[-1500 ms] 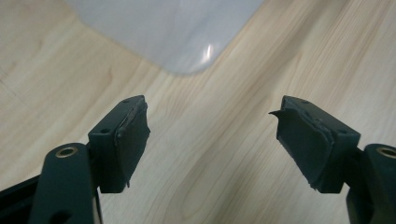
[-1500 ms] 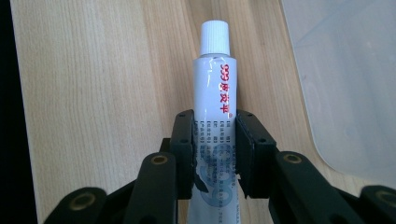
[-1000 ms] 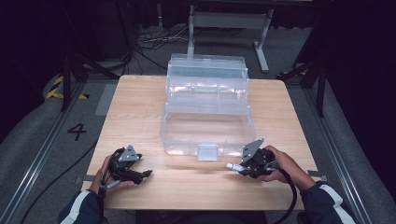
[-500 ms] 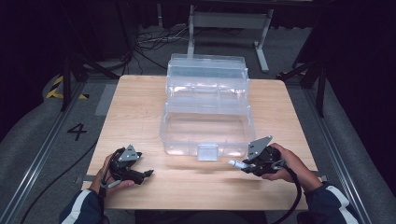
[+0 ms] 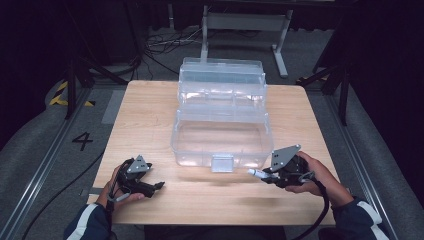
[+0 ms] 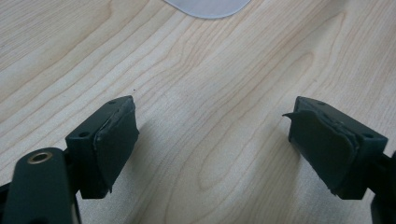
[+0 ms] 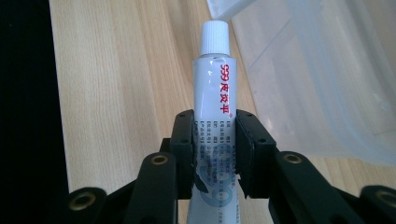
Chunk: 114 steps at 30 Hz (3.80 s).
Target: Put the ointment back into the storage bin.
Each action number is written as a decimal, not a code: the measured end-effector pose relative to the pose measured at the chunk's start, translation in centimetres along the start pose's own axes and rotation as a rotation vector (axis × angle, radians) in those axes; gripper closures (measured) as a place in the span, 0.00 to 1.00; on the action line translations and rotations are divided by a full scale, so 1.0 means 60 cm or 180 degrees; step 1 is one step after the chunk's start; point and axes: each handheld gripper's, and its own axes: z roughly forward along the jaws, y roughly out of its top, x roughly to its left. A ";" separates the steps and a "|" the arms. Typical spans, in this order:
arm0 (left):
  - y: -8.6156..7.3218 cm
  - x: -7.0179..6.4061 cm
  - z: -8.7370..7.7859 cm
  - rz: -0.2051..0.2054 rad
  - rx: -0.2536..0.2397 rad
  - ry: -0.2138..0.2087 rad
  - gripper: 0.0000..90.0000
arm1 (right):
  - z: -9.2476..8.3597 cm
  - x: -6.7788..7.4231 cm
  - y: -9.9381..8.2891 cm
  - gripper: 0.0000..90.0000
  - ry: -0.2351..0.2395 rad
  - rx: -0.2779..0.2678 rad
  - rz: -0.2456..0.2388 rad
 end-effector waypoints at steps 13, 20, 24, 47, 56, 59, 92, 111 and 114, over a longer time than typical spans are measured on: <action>0.000 0.000 0.000 -0.0004 -0.0004 0.0002 0.18 | -0.039 -0.012 0.039 0.79 -0.0133 0.0020 -0.0156; 0.000 0.000 0.000 -0.0005 -0.0005 0.0002 0.18 | -0.058 -0.017 0.058 0.79 -0.0181 0.0008 -0.0230; 0.000 0.000 0.000 0.0001 -0.0003 0.0005 0.18 | -0.071 -0.023 0.072 0.79 -0.0200 -0.0015 -0.0257; 0.000 0.000 0.000 -0.0004 -0.0004 0.0003 0.18 | -0.062 -0.071 0.144 0.79 -0.0309 0.0068 -0.0411; 0.000 0.000 0.000 -0.0006 -0.0004 0.0004 0.18 | -0.040 -0.100 0.169 0.79 -0.0287 0.0218 -0.0435; 0.000 0.000 0.000 -0.0006 -0.0004 0.0004 0.18 | -0.027 -0.110 0.179 0.79 -0.0288 0.0270 -0.0441; 0.000 0.000 0.000 -0.0001 -0.0004 0.0005 0.18 | 0.105 -0.178 0.149 0.78 0.0016 0.0850 -0.0252; 0.000 0.000 0.000 0.0000 -0.0003 0.0006 0.17 | 0.139 -0.177 0.138 0.78 0.0270 0.1080 -0.0237; 0.000 0.000 0.000 -0.0001 -0.0003 0.0006 0.17 | 0.142 -0.176 0.136 0.78 0.0286 0.1096 -0.0238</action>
